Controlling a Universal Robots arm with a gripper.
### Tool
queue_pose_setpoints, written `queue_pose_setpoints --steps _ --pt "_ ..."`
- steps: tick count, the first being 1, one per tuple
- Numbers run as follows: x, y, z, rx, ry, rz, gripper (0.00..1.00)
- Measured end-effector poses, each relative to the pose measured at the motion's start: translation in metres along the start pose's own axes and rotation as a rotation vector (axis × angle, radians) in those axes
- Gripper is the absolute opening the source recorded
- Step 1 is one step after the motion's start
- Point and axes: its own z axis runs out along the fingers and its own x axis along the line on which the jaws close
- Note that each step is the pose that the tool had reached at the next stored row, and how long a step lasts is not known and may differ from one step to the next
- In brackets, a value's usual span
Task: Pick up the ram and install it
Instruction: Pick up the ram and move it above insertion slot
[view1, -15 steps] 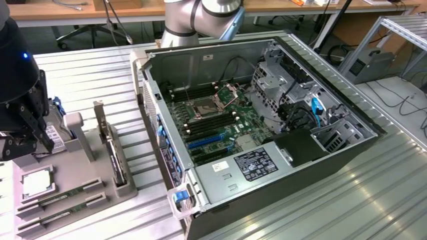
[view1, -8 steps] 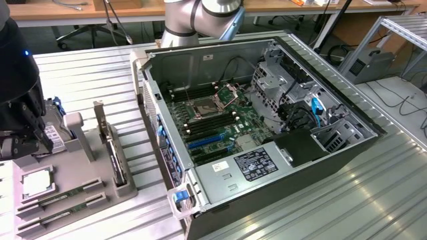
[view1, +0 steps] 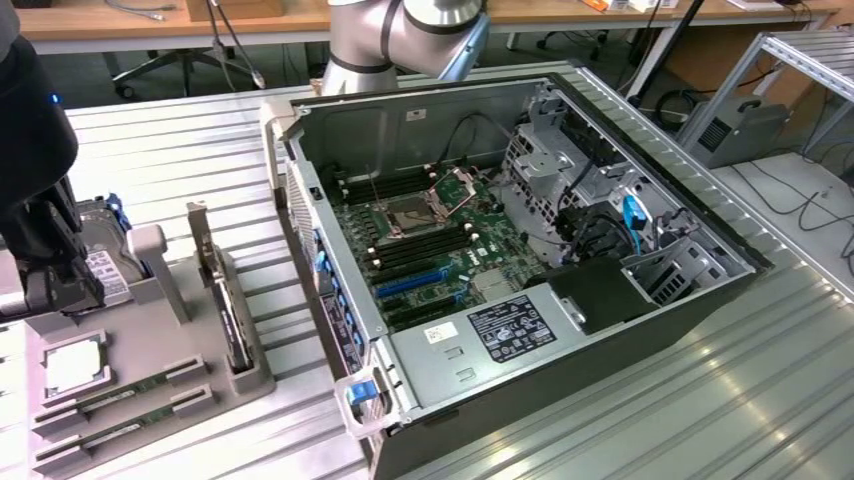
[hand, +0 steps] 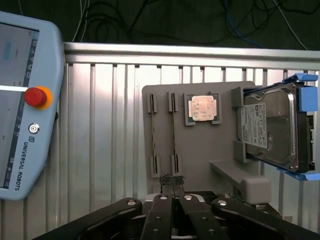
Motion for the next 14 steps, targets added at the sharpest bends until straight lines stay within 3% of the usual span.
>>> queue_pose_setpoints --steps 14 --pt "0.0 0.0 0.0 0.0 0.0001 0.0 0.11"
